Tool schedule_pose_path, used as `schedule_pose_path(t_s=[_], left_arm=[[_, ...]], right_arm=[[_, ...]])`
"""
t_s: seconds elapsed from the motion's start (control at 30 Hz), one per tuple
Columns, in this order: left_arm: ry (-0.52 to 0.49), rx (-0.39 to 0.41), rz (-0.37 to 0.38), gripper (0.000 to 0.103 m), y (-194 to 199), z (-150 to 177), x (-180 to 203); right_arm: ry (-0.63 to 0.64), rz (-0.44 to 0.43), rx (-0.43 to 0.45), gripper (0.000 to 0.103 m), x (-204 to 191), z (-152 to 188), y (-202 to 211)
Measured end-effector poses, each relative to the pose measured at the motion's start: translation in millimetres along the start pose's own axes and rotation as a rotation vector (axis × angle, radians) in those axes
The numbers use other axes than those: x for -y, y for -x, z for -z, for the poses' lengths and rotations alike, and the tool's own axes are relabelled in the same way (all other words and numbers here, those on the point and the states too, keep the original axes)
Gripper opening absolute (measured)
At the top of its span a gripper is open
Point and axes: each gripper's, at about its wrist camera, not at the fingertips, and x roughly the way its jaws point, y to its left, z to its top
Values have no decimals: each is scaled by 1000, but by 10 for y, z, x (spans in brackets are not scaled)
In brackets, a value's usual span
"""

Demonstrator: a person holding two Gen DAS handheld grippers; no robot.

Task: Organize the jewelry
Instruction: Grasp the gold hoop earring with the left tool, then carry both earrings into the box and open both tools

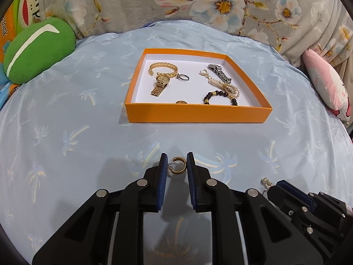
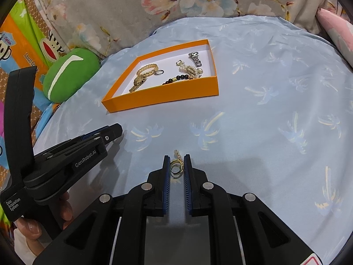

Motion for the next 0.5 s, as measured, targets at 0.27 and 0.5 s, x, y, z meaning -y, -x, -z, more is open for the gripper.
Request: schedule_pose_path(t_s=[0.27,0.5], left_arm=[[-6,1,-2,17,35,29,2],[-4,-5,-3,17,39,44,0]], right_arm=[[-11,-10,21,11,19,-2,39],[-4,-14,31,11,-16,-69,-1]])
